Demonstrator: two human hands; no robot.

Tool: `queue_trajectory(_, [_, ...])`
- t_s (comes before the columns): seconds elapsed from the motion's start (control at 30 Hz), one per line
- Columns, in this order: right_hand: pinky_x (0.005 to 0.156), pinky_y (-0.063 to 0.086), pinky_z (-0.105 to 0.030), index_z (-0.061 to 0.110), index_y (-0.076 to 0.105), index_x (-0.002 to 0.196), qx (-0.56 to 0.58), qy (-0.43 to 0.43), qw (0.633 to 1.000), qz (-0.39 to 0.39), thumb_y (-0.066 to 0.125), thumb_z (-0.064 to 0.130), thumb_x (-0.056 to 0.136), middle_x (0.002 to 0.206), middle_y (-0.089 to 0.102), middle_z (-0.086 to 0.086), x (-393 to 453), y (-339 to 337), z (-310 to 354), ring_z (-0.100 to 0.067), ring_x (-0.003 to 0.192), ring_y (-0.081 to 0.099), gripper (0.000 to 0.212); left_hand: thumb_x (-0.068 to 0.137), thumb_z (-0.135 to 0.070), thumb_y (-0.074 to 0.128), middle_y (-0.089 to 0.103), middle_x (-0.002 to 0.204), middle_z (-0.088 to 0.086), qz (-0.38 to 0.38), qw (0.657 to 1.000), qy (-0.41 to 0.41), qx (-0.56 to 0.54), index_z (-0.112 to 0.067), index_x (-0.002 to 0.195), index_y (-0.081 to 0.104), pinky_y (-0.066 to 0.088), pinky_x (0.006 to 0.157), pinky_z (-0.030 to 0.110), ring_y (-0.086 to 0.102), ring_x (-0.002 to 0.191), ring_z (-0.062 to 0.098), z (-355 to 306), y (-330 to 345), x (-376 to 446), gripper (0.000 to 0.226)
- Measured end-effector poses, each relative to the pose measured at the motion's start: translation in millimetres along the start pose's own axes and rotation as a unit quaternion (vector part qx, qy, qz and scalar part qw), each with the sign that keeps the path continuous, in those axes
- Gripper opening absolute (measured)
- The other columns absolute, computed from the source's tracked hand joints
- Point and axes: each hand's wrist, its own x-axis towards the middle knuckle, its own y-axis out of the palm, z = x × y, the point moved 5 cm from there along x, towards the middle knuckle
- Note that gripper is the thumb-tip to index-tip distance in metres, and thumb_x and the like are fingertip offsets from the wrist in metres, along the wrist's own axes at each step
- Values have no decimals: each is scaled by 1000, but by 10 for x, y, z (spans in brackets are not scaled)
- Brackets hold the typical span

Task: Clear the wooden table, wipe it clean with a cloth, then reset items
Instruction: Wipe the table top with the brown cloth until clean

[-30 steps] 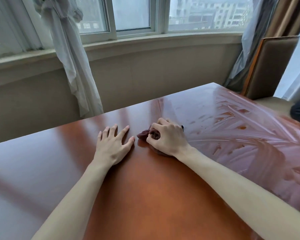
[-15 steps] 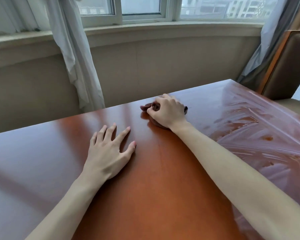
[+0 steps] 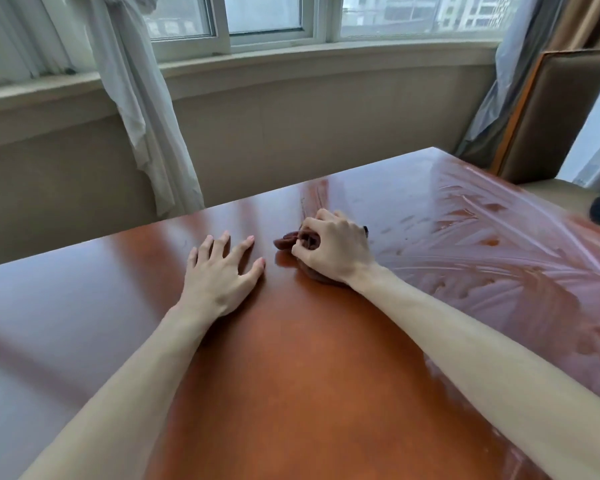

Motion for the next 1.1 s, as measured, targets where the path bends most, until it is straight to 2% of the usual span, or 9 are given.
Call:
queue_trajectory(0.1, [73, 38, -28, 30, 70, 85, 2, -52, 999, -11, 58, 53, 80, 88, 61, 9, -837, -321, 242, -19, 85, 56, 26, 93, -68, 28, 18, 166, 8, 34, 999, -3, 26, -38, 155, 30, 7, 121, 60, 9, 153, 36, -88, -77, -4, 69])
queue_trajectory(0.23, [71, 44, -27, 29, 71, 88, 2, -97, 995, -8, 57, 52, 80, 86, 60, 9, -1182, -461, 282, -18, 83, 55, 28, 97, -65, 29, 16, 168, 7, 3, 1000, 23, 5, -41, 157, 26, 5, 123, 55, 9, 154, 34, -256, -31, -42, 65])
queue_trajectory(0.33, [70, 50, -33, 29, 70, 88, -22, -66, 997, -13, 56, 55, 80, 87, 62, 7, -664, -286, 142, -22, 88, 59, 31, 97, -68, 29, 18, 167, 2, -17, 999, 28, -17, -45, 155, 26, 6, 124, 50, 10, 154, 30, -250, 99, -63, 63])
queue_trajectory(0.5, [77, 44, -39, 29, 70, 93, -41, 40, 998, -27, 60, 58, 81, 101, 65, 0, 841, 236, -335, -32, 102, 62, 33, 89, -73, 21, 19, 166, -3, -39, 999, 24, -16, -49, 154, 26, 5, 125, 47, 7, 154, 24, -218, 118, -37, 69])
queue_trajectory(0.6, [82, 41, -39, 30, 73, 102, -42, 58, 997, -21, 59, 57, 84, 106, 65, -3, 1617, 495, -533, -34, 109, 59, 36, 88, -74, 19, 15, 166, -7, -47, 999, 20, -17, -51, 154, 23, 1, 125, 45, 4, 154, 20, -210, 128, -44, 70])
queue_trajectory(0.73, [89, 43, -40, 28, 74, 108, -56, 80, 995, -17, 59, 55, 85, 110, 65, -5, 1952, 571, -638, -35, 111, 57, 38, 89, -75, 16, 11, 167, -10, -40, 999, 17, -12, -54, 154, 18, -1, 125, 42, 0, 154, 17, -202, 135, -36, 69])
queue_trajectory(0.87, [78, 41, -37, 27, 70, 92, -38, 54, 998, -13, 59, 56, 81, 97, 62, 0, 1305, 377, -447, -32, 102, 58, 32, 92, -73, 20, 11, 168, -7, -28, 999, 15, -9, -53, 155, 18, -1, 125, 43, 1, 155, 20, -230, 113, -51, 66])
queue_trajectory(0.93, [76, 45, -36, 28, 67, 85, -23, 33, 999, -7, 57, 57, 79, 90, 60, 5, 716, 168, -286, -28, 96, 59, 32, 95, -71, 24, 12, 168, -6, -23, 1000, 17, -8, -51, 155, 20, 2, 125, 45, 3, 154, 21, -237, 117, -47, 63])
queue_trajectory(1.1, [73, 39, -26, 30, 70, 85, 1, -56, 998, -25, 60, 51, 79, 87, 60, 10, -1013, -421, 132, -18, 86, 56, 24, 96, -71, 26, 17, 167, -1, -24, 999, 28, -11, -47, 156, 24, 7, 124, 48, 9, 154, 27, -231, 122, -60, 64])
